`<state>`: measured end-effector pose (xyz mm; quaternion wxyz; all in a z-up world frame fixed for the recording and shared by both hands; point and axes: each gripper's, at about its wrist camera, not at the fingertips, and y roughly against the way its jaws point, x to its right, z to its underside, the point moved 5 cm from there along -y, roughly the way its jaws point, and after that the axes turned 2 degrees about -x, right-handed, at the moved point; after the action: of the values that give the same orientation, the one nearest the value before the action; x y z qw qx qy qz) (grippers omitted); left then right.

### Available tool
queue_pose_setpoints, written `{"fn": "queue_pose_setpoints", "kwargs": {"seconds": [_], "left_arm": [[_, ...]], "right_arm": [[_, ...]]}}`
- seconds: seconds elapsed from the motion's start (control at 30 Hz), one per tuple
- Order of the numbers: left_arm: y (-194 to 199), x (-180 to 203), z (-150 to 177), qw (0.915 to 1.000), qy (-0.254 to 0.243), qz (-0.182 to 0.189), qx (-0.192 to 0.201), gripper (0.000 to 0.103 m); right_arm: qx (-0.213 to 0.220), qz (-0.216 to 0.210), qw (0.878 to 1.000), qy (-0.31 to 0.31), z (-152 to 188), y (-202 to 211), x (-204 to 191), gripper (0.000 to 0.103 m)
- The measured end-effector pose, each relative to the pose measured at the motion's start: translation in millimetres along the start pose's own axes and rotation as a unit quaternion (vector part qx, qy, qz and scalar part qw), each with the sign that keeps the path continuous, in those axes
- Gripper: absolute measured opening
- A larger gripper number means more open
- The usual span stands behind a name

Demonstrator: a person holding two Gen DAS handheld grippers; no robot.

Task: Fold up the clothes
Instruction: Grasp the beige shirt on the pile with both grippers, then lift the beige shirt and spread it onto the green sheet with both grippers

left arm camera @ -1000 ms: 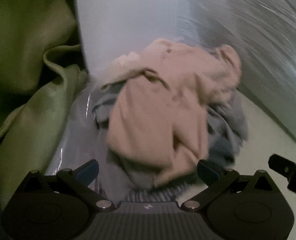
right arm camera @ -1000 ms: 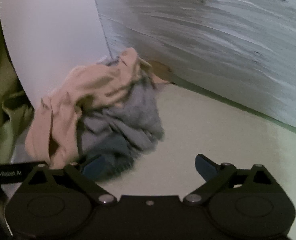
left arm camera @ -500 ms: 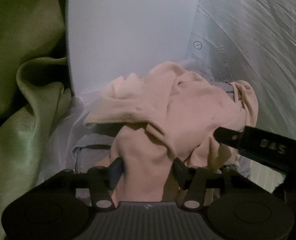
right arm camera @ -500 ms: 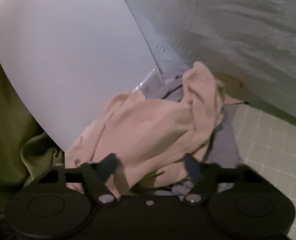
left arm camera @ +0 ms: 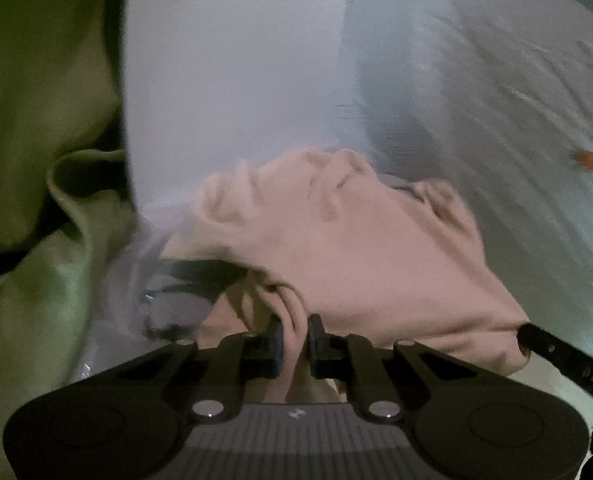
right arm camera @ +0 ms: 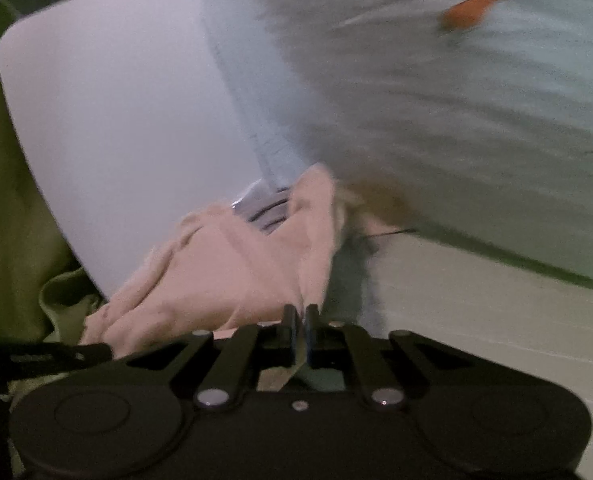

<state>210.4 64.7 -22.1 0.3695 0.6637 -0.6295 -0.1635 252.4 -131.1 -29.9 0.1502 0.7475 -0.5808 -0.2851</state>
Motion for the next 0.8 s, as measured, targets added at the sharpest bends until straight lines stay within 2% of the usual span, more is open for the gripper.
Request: {"fn": "queue_pose_setpoints", "kwargs": {"seconds": [0.13, 0.33, 0.47, 0.57, 0.7, 0.8], "left_arm": [[24.1, 46.5, 31.1, 0.9987, -0.042, 0.029, -0.008, 0.012], [44.1, 100.3, 106.8, 0.9941, -0.048, 0.071, -0.066, 0.011], [60.0, 153.0, 174.0, 0.9846, -0.069, 0.103, -0.123, 0.011], [71.0, 187.6, 222.4, 0.9756, -0.091, 0.12, -0.16, 0.011], [83.1, 214.4, 265.5, 0.9703, -0.105, 0.114, -0.185, 0.012], [89.6, 218.6, 280.3, 0.9708, -0.099, 0.093, -0.198, 0.015]], "right_arm": [[0.026, 0.055, 0.998, -0.01, 14.8, 56.5, 38.4, 0.004], [0.036, 0.15, 0.986, -0.069, 56.1, 153.4, 131.7, 0.003], [0.027, 0.216, 0.971, -0.098, 90.7, 225.2, 198.6, 0.003], [0.016, 0.243, 0.963, -0.119, 119.4, 272.8, 238.6, 0.003], [-0.013, 0.275, 0.951, -0.139, 169.1, 319.8, 277.7, 0.003], [-0.042, 0.263, 0.948, -0.174, 200.6, 341.3, 297.8, 0.004]]}}
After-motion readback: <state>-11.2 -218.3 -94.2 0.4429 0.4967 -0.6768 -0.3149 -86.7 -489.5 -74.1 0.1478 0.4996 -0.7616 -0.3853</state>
